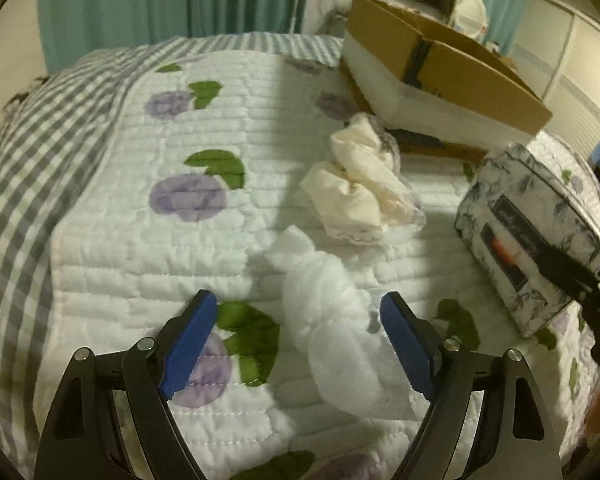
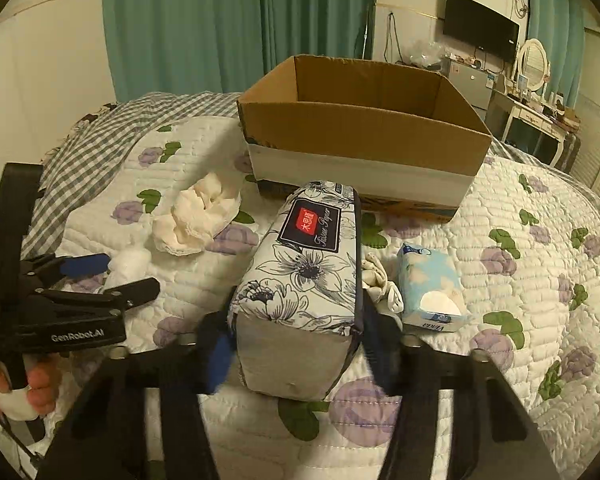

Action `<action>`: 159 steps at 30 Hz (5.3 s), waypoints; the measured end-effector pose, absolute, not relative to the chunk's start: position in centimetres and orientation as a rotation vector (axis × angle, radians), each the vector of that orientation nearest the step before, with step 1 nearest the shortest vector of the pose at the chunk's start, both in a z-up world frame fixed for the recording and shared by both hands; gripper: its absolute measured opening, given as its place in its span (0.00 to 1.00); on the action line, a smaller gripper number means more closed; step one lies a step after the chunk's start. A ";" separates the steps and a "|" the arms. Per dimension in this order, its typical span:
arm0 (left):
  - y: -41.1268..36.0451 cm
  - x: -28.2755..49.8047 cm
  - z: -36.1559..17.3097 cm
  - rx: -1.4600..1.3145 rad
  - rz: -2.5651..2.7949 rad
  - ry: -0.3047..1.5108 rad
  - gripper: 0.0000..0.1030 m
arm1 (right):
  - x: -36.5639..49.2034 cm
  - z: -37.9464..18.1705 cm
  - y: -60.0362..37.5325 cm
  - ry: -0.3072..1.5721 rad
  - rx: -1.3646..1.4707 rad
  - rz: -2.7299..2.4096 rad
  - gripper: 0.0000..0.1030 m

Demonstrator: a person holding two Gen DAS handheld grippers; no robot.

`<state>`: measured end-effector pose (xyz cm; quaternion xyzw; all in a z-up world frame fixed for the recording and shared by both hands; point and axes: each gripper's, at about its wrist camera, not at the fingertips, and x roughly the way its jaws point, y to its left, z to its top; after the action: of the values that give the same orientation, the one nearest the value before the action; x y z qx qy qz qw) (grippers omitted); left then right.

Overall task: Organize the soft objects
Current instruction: 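Grasp the floral tissue box with the right gripper while the left grasps the white plastic bag, then carry both items over the box and open both grippers to drop them, then grasp the cream lace cloth with the left gripper while the right grasps the white sock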

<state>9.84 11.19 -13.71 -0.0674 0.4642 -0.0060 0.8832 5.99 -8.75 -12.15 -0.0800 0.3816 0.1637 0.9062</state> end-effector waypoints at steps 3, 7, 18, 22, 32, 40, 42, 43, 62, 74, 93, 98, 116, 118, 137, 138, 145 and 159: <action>10.5 10.0 -13.6 -0.101 -0.015 0.960 0.54 | 5.9 -11.9 -8.9 0.784 -0.151 0.349 0.44; 10.5 10.0 -13.6 -0.110 -0.022 0.966 0.31 | 5.3 -11.2 -9.3 0.764 -0.136 0.360 0.43; 10.5 6.2 -8.4 -0.101 -0.044 0.849 0.28 | 2.8 -5.9 -11.6 0.646 0.006 0.457 0.42; 9.4 5.1 -5.0 -0.089 -0.065 0.785 0.28 | 1.9 -2.7 -12.5 0.573 0.023 0.469 0.42; 5.4 7.7 3.4 -0.044 -0.127 0.651 0.28 | 2.6 5.4 -14.5 0.385 -0.057 0.453 0.42; 1.9 14.5 6.0 0.001 -0.157 0.624 0.28 | 8.1 7.0 -15.2 0.346 -0.089 0.459 0.42; 1.5 17.1 5.4 -0.016 -0.163 0.643 0.28 | 9.9 6.9 -15.4 0.333 -0.079 0.462 0.42; 1.4 18.3 5.1 -0.016 -0.162 0.651 0.28 | 10.9 6.6 -15.4 0.331 -0.070 0.467 0.42; 2.2 28.2 -3.4 0.021 -0.135 0.727 0.59 | 26.4 -4.3 -17.2 0.471 0.031 0.413 0.83; 4.1 15.2 9.2 0.063 -0.109 0.433 0.81 | 14.9 4.8 -18.5 0.373 -0.025 0.330 0.98; 7.9 7.9 3.7 0.061 -0.120 0.560 0.83 | 4.3 1.2 -14.0 0.543 -0.084 0.459 0.98; 8.0 10.3 -0.7 0.089 -0.077 0.635 0.83 | 7.5 -3.9 -12.3 0.642 -0.159 0.449 0.96; 10.9 15.1 -13.7 0.044 -0.094 0.807 0.83 | 14.3 -16.3 -10.4 0.952 -0.280 0.429 0.29; 11.1 15.5 -14.6 0.022 -0.109 0.845 0.83 | 14.5 -16.4 -10.4 0.955 -0.287 0.406 0.28; 11.8 12.5 -11.7 0.015 -0.083 0.773 0.23 | 11.5 -12.6 -12.4 0.862 -0.187 0.447 0.24; 11.7 12.2 -11.2 0.019 -0.087 0.757 0.23 | 11.2 -12.2 -12.6 0.851 -0.178 0.451 0.24; 10.5 9.9 -7.0 0.026 -0.107 0.681 0.22 | 8.9 -8.8 -13.8 0.764 -0.107 0.466 0.23; 7.0 7.8 2.0 0.052 -0.156 0.541 0.22 | 6.8 1.9 -13.2 0.546 -0.071 0.510 0.23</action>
<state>7.84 7.04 1.97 0.0259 0.2668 -0.0769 0.9603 6.78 -13.16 1.89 -0.0347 0.2665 0.2493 0.9304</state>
